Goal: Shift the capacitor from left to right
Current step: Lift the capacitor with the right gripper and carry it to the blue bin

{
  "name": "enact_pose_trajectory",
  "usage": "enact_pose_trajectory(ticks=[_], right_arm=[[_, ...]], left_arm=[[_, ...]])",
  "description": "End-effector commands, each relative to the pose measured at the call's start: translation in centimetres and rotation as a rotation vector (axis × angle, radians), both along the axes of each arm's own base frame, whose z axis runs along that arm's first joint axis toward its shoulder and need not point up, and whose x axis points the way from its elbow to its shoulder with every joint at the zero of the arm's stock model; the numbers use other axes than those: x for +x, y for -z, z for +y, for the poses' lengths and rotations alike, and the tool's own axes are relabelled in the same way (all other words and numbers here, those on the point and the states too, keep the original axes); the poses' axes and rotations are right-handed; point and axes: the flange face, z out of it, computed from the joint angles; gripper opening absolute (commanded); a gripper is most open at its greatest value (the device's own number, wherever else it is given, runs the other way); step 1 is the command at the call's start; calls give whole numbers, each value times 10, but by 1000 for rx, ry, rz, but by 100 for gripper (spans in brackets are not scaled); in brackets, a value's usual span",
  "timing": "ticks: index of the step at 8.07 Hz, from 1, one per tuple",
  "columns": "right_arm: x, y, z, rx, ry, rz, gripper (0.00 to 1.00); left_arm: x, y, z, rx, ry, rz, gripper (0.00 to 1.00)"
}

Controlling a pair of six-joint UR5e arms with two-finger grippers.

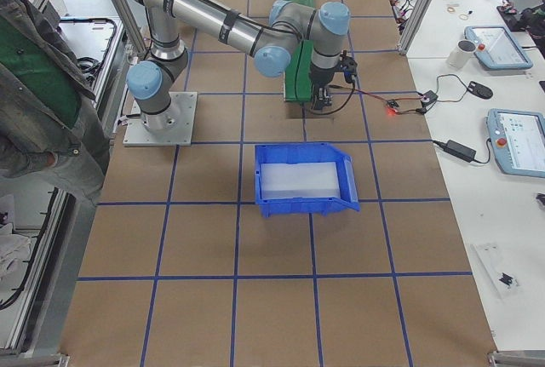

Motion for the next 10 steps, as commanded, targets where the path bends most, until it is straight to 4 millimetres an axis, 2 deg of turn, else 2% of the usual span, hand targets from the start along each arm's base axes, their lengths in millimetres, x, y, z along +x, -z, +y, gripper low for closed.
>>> enact_pose_trajectory(ticks=[1, 3, 4, 7, 8, 10], right_arm=[[-86, -12, 23, 36, -27, 87, 11], [-142, -7, 42, 51, -55, 74, 10], [-160, -2, 48, 60, -59, 64, 10], [-188, 44, 41, 97, -59, 17, 6], [-193, 64, 35, 96, -67, 16, 6], [-201, 90, 23, 75, -104, 20, 6]], left_arm=[[0, 0, 0, 0, 0, -1, 100], [0, -1, 0, -3, 0, -1, 100], [0, -1, 0, -1, 0, -1, 100], [0, -1, 0, 0, 0, -2, 100], [0, -1, 0, -1, 0, -2, 100], [0, -1, 0, 0, 0, -2, 100]])
